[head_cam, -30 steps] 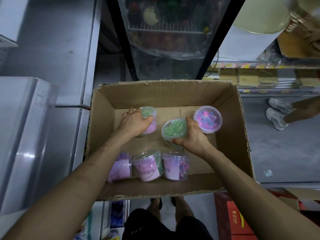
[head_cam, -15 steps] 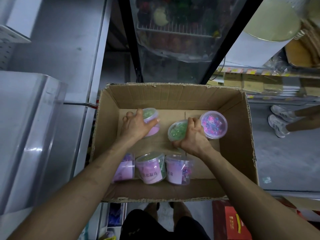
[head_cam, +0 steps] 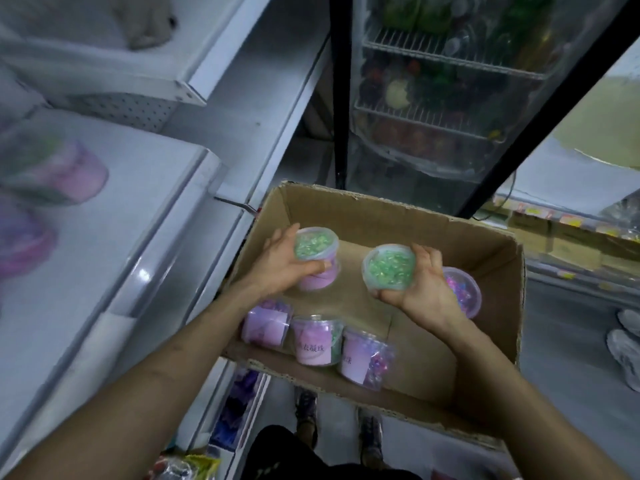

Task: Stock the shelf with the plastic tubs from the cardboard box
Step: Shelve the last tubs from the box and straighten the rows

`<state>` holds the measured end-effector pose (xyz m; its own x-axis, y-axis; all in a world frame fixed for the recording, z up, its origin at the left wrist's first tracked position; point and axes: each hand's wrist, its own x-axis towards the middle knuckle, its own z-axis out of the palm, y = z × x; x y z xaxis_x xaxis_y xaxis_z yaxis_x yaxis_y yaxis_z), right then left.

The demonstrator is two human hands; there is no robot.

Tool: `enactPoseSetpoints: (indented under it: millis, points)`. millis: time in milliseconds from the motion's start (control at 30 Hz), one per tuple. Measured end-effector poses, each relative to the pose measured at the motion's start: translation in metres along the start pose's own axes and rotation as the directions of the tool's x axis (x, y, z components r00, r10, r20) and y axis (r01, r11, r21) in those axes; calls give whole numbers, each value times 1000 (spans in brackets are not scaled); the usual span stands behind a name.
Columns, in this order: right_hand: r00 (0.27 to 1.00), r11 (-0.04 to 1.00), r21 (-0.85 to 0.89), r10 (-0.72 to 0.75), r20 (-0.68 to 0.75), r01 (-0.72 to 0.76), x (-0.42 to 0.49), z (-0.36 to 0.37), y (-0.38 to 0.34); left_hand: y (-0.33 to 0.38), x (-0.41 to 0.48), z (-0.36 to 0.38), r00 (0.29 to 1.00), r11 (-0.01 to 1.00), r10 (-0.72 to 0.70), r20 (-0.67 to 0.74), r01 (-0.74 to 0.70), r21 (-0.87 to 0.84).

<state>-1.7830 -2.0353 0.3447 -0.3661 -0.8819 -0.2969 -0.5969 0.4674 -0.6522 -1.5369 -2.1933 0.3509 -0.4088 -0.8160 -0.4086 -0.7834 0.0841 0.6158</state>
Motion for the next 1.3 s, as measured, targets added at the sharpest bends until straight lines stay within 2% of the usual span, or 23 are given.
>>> enactPoseSetpoints:
  millis: [200,300,467,633,733,833,933,1300]
  points:
    - [956,961,35,-276,95,274,-2,-48,-56,7,-88,-41,984,990,45,-170,-67,-126]
    - [895,909,96,-416,160,406,-7,-63,-88,11,-132,-59,967,980,7,-254,-58,-193]
    - [772,827,214,-562,296,520,-23,-71,-138,11,-208,-83,933,941,-82,-349,-43,-336]
    - [615,751,309,-657,437,583,-42,-50,-189,-6,-292,-100,879,876,-195,-435,-44,-481]
    - [520,699,333,-703,485,633,-65,-28,-215,-16,-343,-103,832,855,-268,-485,-27,-518]
    - [451,679,398,-720,528,617,-92,0,-240,-41,-391,-104,795,842,-318,-517,-14,-539]
    - [393,656,422,-733,555,626,-122,31,-263,-70,-439,-101,742,876,-338,-579,24,-482]
    - [211,548,435,-761,613,714,-282,142,-330,-166,-618,-74,595,847,-430,-679,4,-532]
